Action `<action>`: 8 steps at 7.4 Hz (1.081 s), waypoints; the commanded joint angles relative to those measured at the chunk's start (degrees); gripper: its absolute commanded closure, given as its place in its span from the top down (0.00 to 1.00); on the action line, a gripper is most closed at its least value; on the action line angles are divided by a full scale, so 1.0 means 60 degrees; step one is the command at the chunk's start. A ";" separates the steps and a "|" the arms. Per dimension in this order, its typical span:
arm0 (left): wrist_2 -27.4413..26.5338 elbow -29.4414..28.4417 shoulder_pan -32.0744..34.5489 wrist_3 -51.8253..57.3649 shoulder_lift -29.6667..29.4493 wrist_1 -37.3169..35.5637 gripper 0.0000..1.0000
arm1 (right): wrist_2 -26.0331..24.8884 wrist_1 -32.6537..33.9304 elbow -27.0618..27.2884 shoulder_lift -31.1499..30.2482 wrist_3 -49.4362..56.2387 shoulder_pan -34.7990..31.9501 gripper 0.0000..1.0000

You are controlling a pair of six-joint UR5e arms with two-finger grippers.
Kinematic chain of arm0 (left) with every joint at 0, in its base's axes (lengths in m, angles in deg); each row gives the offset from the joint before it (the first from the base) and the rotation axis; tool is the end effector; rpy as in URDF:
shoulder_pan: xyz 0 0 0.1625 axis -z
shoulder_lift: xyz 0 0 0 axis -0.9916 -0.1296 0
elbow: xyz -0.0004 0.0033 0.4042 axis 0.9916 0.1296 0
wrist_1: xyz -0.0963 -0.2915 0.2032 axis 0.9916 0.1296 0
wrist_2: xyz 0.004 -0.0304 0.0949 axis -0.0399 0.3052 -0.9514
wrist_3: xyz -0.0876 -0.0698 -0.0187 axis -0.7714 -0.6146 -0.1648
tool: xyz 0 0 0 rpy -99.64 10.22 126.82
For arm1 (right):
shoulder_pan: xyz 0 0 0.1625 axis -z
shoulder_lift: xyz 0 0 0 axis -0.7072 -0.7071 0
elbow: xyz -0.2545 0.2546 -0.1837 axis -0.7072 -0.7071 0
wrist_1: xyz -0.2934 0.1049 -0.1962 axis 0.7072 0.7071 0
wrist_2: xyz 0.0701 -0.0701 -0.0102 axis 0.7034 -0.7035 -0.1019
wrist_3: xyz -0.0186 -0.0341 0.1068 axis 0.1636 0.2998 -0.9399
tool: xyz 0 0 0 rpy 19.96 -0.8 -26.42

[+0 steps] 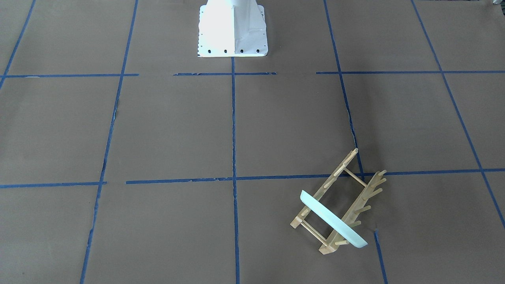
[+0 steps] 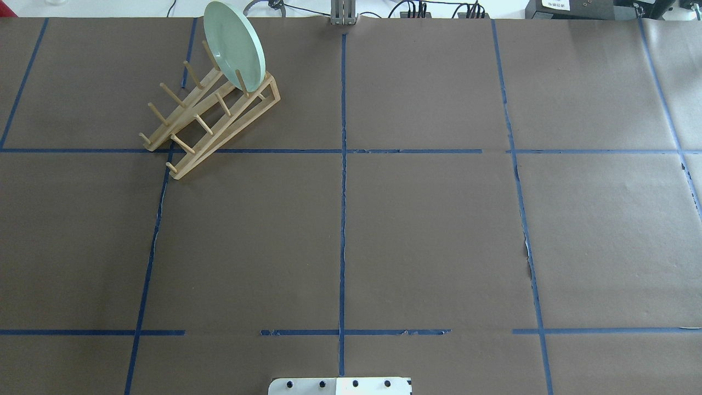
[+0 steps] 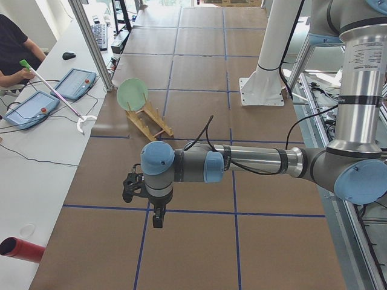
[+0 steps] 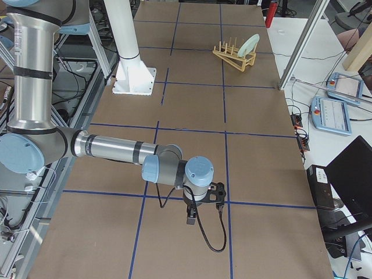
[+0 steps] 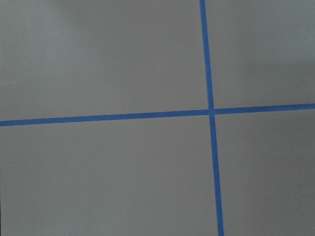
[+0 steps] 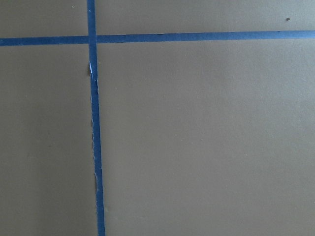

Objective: Place plate on rack

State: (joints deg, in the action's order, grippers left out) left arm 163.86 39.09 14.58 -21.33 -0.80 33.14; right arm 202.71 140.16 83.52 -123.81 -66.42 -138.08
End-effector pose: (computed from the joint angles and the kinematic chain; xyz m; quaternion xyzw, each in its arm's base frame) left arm -0.1129 -0.4353 0.6287 0.0431 0.3516 -0.0200 0.9349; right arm 0.0779 -0.3802 0.6914 -0.0296 -0.3590 0.0132 0.9328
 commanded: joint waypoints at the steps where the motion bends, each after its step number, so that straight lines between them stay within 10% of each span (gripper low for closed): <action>1: 0.0507 -0.0202 -0.0003 -0.0061 -0.0003 -0.0034 1.00 | 0.0000 0.0000 -0.0004 0.0000 0.0000 0.0000 1.00; 8: 0.0526 -0.0028 -0.0003 -0.0017 0.0011 -0.0019 1.00 | 0.0000 0.0000 0.0010 0.0000 0.0000 0.0000 1.00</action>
State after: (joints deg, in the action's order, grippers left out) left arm 167.06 38.73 14.57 -21.43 -0.73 32.97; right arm 202.71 140.16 83.58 -123.81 -66.42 -138.08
